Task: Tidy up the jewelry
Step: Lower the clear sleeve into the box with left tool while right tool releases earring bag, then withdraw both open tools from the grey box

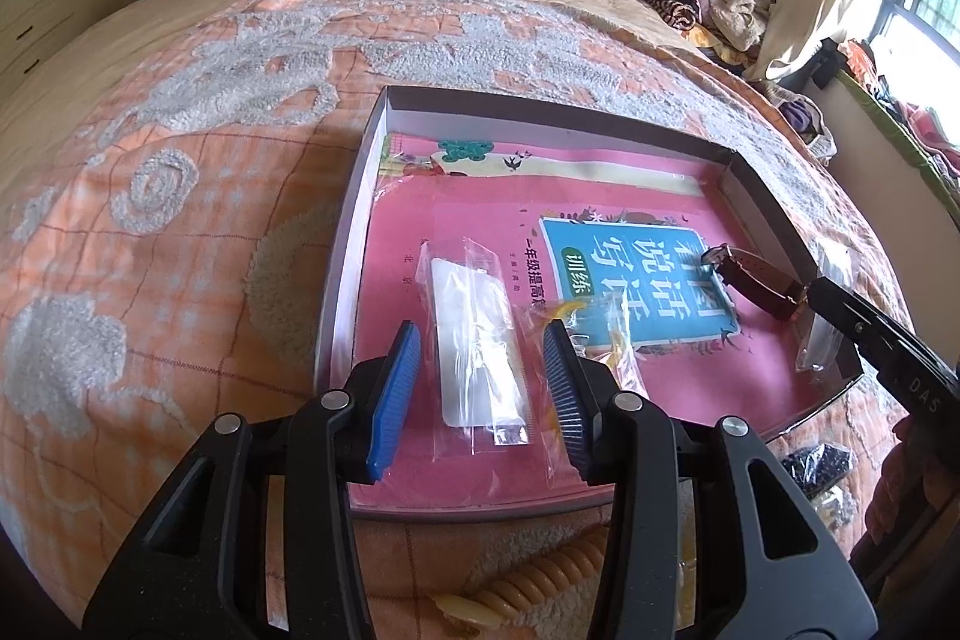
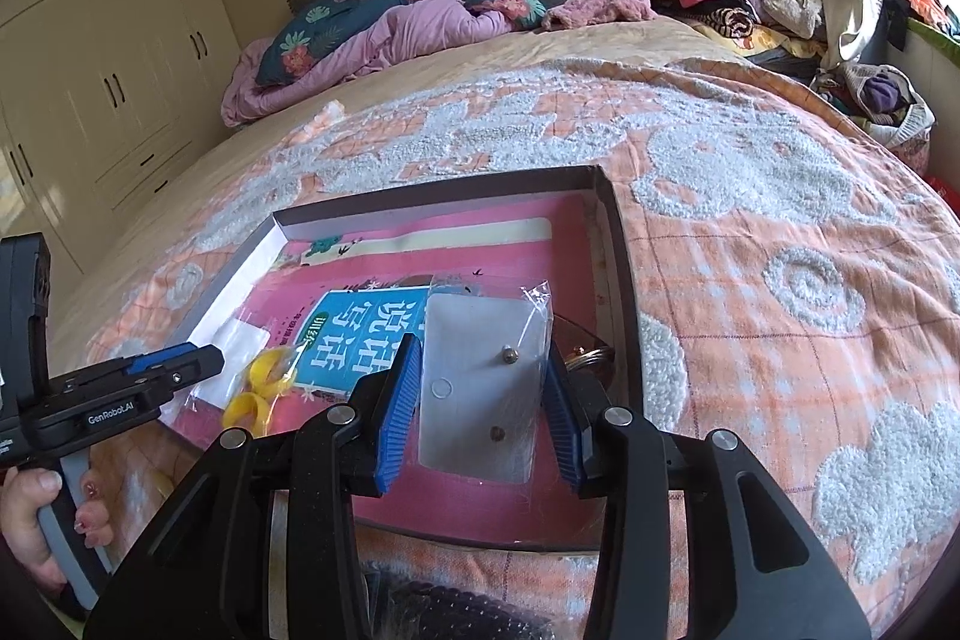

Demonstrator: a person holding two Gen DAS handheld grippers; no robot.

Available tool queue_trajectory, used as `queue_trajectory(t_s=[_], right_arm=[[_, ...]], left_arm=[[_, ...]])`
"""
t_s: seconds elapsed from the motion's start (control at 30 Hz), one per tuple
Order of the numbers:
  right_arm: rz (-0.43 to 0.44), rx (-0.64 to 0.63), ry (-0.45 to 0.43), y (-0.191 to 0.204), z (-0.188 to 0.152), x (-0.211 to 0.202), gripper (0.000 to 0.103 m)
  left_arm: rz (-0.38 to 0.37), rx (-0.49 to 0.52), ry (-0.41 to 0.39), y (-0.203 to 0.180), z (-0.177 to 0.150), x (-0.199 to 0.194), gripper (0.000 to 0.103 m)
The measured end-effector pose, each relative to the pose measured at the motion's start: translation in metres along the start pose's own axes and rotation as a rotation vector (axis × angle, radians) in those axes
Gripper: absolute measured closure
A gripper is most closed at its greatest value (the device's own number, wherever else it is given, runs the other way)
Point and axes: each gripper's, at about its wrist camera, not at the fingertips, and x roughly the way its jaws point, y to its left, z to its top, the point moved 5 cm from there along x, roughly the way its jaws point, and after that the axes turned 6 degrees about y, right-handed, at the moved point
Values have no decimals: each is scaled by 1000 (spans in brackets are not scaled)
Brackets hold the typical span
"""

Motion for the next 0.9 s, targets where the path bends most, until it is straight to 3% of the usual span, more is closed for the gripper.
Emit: queue_trajectory(t_s=[0.17,0.37,0.7,0.9], right_arm=[[7,13,15,-2,-1,2,62],[15,11,17,1,-2,0,52],[44,34,-13,1,2,-15,25],[54,27,-25,5,3,-23,18]], left_arm=[[-3,0,-10,-2,0,-6,68],[-9,-8,-18,-1,0,-14,67],[-16,-28,-33,3,-1,-25,49],[-10,-41,-40,4,-3,-34,35]])
